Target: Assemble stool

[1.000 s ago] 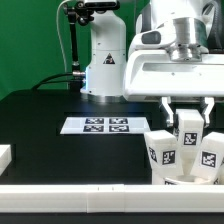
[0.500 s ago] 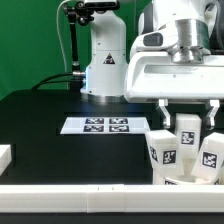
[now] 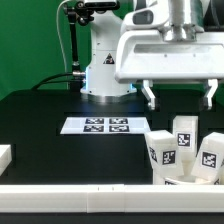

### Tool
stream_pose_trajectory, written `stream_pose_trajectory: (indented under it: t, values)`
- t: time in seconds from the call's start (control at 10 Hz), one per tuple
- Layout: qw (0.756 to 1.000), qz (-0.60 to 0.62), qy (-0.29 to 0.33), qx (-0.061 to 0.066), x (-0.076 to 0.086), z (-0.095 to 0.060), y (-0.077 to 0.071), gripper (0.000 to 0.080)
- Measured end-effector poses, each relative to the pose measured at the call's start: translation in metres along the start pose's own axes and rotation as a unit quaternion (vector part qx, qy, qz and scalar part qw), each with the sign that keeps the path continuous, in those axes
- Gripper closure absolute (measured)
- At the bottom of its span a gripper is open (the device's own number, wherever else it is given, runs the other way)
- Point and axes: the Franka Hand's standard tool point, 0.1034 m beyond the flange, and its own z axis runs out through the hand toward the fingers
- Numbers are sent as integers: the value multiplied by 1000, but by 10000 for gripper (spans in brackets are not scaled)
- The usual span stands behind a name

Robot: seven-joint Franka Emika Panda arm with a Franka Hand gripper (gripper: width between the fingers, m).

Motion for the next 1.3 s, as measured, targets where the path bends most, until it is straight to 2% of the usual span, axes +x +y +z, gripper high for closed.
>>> stream_pose_trajectory:
  t: [0.2, 0.7, 0.9, 1.0, 1.1, 1.2, 1.3]
  values:
    - [1000, 10, -12, 1, 11, -3, 8, 151]
    - [999, 9, -31, 3, 6, 0, 6, 151]
    - [999, 32, -35, 2, 3, 1, 9, 151]
    - [995, 55, -80, 4, -6, 5, 8, 151]
    - [990, 59, -131, 9, -6, 5, 5, 151]
    - [986, 60, -156, 12, -3, 3, 5, 151]
    - [982, 61, -180, 13, -6, 3, 6, 151]
